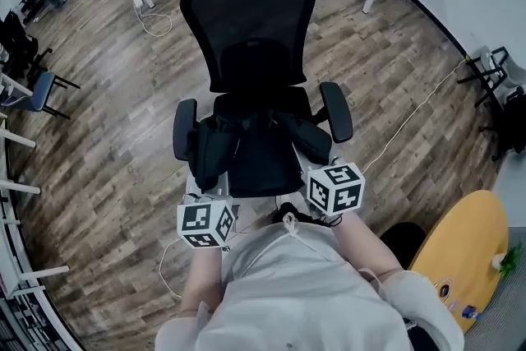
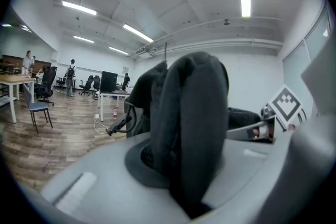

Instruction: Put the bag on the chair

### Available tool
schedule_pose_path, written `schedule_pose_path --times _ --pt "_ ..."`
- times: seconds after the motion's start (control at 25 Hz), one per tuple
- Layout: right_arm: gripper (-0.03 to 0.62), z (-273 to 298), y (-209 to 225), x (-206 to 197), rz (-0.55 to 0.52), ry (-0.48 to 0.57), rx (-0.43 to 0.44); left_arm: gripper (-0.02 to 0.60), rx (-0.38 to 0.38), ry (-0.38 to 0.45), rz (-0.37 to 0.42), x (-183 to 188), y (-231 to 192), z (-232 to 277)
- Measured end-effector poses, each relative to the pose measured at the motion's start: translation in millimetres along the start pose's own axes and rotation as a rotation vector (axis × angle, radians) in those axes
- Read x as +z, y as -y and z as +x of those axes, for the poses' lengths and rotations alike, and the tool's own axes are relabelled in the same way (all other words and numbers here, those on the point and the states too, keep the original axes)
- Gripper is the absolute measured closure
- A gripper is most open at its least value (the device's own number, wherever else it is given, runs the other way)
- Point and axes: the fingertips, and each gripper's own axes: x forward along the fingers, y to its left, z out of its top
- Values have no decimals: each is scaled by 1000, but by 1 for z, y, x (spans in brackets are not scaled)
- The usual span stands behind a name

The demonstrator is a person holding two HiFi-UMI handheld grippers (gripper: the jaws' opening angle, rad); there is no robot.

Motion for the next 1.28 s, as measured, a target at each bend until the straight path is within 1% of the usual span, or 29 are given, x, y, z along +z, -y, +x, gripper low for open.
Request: schedule_pose_path --times 0.2,0.44,0.76,1.04,1.28 --pt "568 39 49 22 -2 -17 23 558 20 -21 -2 4 5 65" --pt "568 80 84 29 3 -59 35 558 28 -62 -10 -4 -2 122" --pt "568 133 105 24 41 -127 15 558 10 -140 -22 -23 -29 176" --pt "568 178 118 26 61 -147 -29 558 -35 -178 -29 -35 -56 221" --pt "568 222 134 12 84 -181 -48 559 -54 -232 -39 -58 -82 263"
